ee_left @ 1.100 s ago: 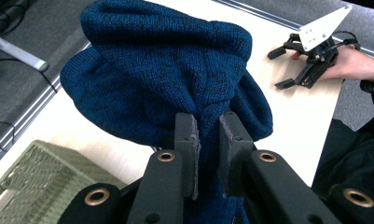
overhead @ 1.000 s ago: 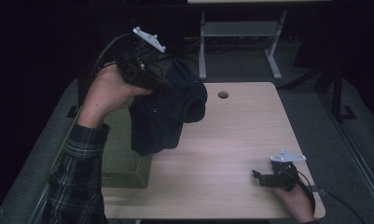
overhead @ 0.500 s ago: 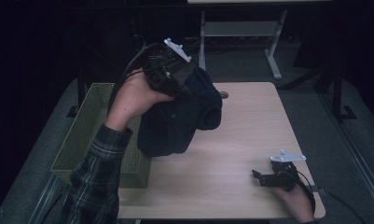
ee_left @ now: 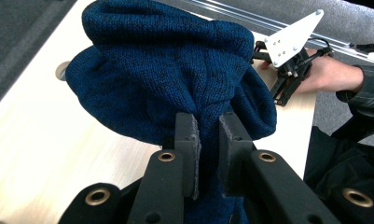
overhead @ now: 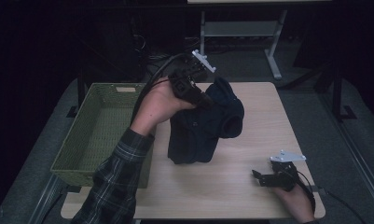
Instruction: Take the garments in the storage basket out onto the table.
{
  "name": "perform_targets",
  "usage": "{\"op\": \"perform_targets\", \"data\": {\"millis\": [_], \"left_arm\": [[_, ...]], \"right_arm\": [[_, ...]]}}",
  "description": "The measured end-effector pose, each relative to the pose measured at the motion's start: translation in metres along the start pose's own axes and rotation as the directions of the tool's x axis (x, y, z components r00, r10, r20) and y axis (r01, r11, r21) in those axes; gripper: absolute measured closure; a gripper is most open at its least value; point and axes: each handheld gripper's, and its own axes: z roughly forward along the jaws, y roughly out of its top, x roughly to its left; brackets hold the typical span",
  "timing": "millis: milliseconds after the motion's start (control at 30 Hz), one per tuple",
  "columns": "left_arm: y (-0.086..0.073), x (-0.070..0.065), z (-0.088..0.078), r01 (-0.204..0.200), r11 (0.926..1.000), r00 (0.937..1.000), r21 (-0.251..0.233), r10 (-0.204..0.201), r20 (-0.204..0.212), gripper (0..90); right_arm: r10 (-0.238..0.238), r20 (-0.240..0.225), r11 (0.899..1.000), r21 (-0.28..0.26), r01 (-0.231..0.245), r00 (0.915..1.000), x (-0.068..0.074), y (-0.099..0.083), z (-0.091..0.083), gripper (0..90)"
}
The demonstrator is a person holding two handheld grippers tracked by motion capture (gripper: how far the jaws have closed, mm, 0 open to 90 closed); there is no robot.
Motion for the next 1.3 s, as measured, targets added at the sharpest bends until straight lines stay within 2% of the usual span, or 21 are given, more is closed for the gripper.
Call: {"op": "perform_targets", "data": {"millis": [367,467,600,633,667,767,800,833,1033,1300], "left_arm": [[-0.005,0.001,0.035,0.019,0.9998,0.9997,0.01,-0.02,0.016,79.9],[-0.007,0.002,0.05,0.032,0.9995,0.9993,0.006,-0.033,0.017,79.9],[-0.009,0.003,0.067,0.044,0.9989,0.9984,0.013,-0.045,0.035,79.9],[-0.009,0.003,0.067,0.044,0.9989,0.9984,0.013,-0.045,0.035,79.8],[-0.01,0.004,0.075,0.049,0.9986,0.9979,0.019,-0.049,0.043,79.9],[-0.011,0.006,0.089,0.05,0.9985,0.9968,0.023,-0.051,0.062,79.8],[-0.011,0.006,0.089,0.05,0.9985,0.9968,0.023,-0.051,0.062,79.8],[-0.012,0.007,0.098,0.048,0.9984,0.9964,0.031,-0.05,0.069,79.8],[-0.012,0.008,0.121,0.053,0.9976,0.9933,0.045,-0.057,0.101,79.8],[-0.018,0.009,0.15,0.07,0.9964,0.992,0.046,-0.075,0.102,79.7]], "right_arm": [[0.0,0.0,1.0,0.0,0.0,1.0,0.0,0.0,0.0,11.0],[-0.001,-0.001,1.0,0.0,0.001,1.0,0.0,0.0,0.0,11.0],[-0.001,-0.001,1.0,0.0,0.001,1.0,0.0,0.0,0.0,11.0],[-0.001,-0.001,1.0,0.0,0.001,1.0,0.0,0.0,0.0,11.0],[-0.001,-0.001,1.0,0.0,0.001,1.0,0.0,0.0,0.0,11.0],[-0.001,-0.001,1.0,0.0,0.001,1.0,0.0,0.0,0.0,11.0],[-0.001,-0.001,1.0,0.0,0.001,1.0,0.0,0.0,0.0,11.0],[0.0,-0.002,1.0,-0.001,0.0,1.0,0.0,0.0,0.0,11.1],[-0.001,-0.003,1.0,-0.001,0.001,1.0,0.0,0.0,0.0,11.0],[-0.004,-0.004,1.0,-0.001,0.004,1.0,0.0,0.0,0.0,11.1]]}}
